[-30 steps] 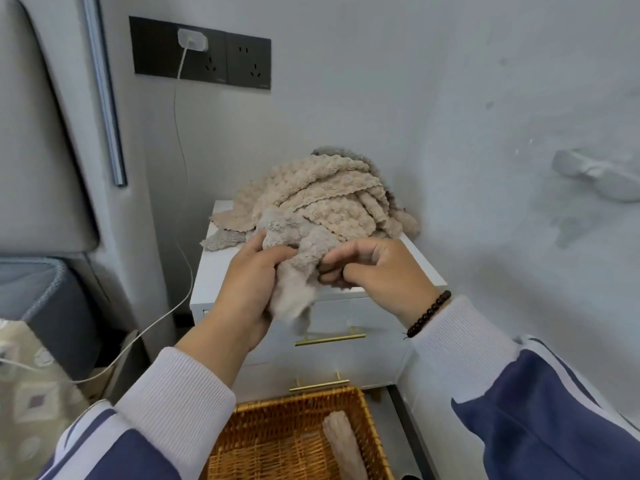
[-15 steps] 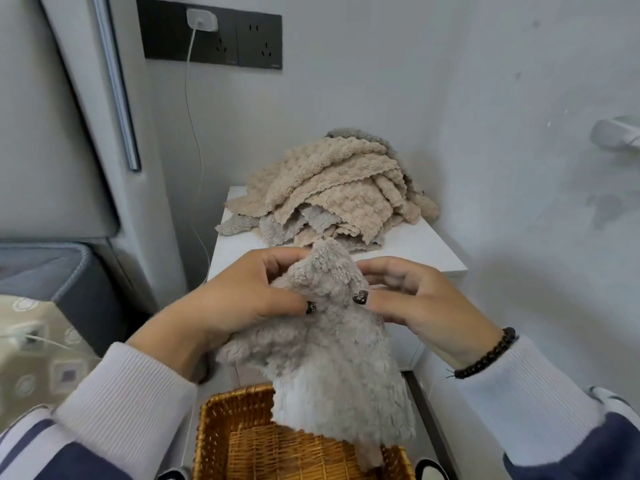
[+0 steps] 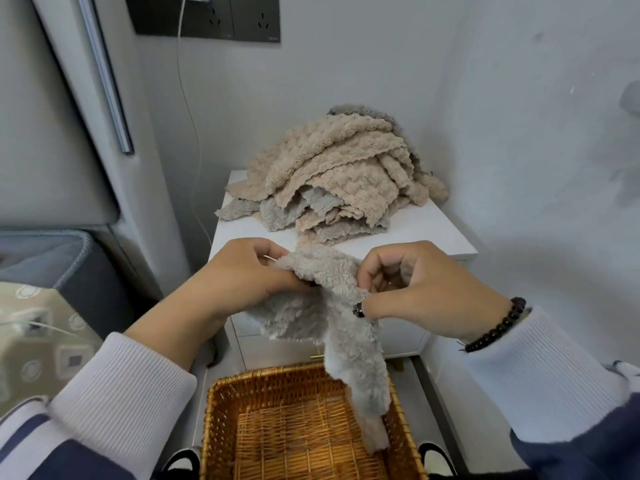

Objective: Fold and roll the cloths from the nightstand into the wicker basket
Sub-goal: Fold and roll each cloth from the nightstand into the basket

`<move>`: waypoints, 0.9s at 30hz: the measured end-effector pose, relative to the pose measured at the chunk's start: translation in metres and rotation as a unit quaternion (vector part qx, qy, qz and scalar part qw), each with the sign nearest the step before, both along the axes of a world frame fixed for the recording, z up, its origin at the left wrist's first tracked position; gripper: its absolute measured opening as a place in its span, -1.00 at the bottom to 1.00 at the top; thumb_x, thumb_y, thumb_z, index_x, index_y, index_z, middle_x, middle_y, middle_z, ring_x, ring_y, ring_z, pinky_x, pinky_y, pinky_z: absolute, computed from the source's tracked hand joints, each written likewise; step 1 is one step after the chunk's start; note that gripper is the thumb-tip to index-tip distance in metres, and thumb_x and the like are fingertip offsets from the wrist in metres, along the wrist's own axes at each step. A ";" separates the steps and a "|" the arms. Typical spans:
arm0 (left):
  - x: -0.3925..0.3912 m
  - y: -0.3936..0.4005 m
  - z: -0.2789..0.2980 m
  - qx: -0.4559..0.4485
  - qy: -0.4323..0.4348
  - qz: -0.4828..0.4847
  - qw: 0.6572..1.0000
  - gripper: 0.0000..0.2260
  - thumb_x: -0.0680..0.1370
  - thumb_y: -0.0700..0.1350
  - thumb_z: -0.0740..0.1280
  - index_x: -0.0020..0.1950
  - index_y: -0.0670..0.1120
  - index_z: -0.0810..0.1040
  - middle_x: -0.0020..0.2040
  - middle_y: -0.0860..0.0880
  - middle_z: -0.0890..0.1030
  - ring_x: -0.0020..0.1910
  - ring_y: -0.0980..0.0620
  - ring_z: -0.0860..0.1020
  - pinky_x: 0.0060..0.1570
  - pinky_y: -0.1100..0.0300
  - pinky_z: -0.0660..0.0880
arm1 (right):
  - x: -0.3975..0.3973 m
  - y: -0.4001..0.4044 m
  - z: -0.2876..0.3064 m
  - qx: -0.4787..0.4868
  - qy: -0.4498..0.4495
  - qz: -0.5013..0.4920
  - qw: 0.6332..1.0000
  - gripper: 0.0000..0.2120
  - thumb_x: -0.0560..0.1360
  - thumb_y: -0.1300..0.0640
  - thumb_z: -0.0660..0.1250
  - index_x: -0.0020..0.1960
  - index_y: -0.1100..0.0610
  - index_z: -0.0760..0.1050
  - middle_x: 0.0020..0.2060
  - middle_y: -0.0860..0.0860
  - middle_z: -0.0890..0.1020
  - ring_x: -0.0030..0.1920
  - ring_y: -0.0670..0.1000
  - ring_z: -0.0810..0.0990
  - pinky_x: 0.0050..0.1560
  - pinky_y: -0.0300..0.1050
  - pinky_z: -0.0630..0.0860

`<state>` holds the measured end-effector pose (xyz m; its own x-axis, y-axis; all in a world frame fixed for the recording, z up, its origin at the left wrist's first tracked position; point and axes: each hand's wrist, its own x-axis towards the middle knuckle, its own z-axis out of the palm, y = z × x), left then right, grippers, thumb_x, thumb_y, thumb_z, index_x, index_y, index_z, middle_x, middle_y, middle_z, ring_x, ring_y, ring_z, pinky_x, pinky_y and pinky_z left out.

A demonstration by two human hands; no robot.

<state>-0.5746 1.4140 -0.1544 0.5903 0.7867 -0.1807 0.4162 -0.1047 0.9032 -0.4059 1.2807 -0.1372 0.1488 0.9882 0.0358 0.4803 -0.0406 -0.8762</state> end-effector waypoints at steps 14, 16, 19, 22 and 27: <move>-0.005 -0.005 -0.008 0.103 0.014 -0.167 0.980 -0.74 0.28 -0.27 0.57 -0.24 -0.12 0.50 -0.34 -0.07 0.54 -0.39 0.13 0.43 -0.37 0.27 0.37 | -0.013 0.017 -0.023 -0.137 -0.034 0.045 0.989 -0.38 0.43 0.22 0.41 0.41 0.00 0.28 -0.31 -0.11 0.53 -0.41 -0.20 0.48 -0.30 -0.31 0.39; -0.006 -0.004 -0.005 0.104 0.007 -0.160 0.982 -0.76 0.31 -0.32 0.55 -0.22 -0.12 0.52 -0.36 0.02 0.55 -0.42 0.17 0.43 -0.40 0.34 0.37 | -0.017 0.020 -0.022 -0.135 -0.055 0.052 0.988 -0.49 0.41 0.17 0.41 0.33 0.02 0.40 -0.34 0.03 0.58 -0.41 -0.04 0.52 -0.34 -0.25 0.36; -0.009 -0.002 0.000 0.061 -0.015 -0.193 0.979 -0.80 0.33 -0.26 0.55 -0.14 -0.11 0.60 -0.30 0.07 0.62 -0.35 0.19 0.52 -0.33 0.36 0.44 | -0.018 0.023 -0.024 -0.116 -0.110 0.013 0.987 -0.76 0.39 0.17 0.40 0.05 0.02 0.58 -0.14 0.05 0.68 -0.12 0.07 0.62 -0.16 -0.05 0.52; -0.012 -0.001 0.003 0.007 -0.037 -0.224 0.974 -0.79 0.32 -0.07 0.56 -0.11 -0.05 0.64 -0.22 0.03 0.65 -0.27 0.12 0.56 -0.27 0.30 0.47 | -0.015 0.020 -0.027 -0.065 -0.153 -0.066 0.984 -0.98 0.40 0.16 0.38 -0.19 0.10 0.59 -0.37 -0.09 0.61 -0.33 -0.10 0.54 -0.42 -0.31 0.37; -0.008 -0.001 0.000 0.009 -0.079 -0.152 0.985 -0.79 0.33 -0.11 0.57 -0.12 -0.13 0.64 -0.21 -0.12 0.67 -0.26 0.03 0.58 -0.24 0.23 0.53 | -0.006 0.014 -0.031 -0.011 -0.119 -0.081 0.990 -0.80 0.34 0.09 0.45 -0.18 0.11 0.45 -0.50 0.02 0.52 -0.52 0.00 0.37 -0.43 -0.11 0.31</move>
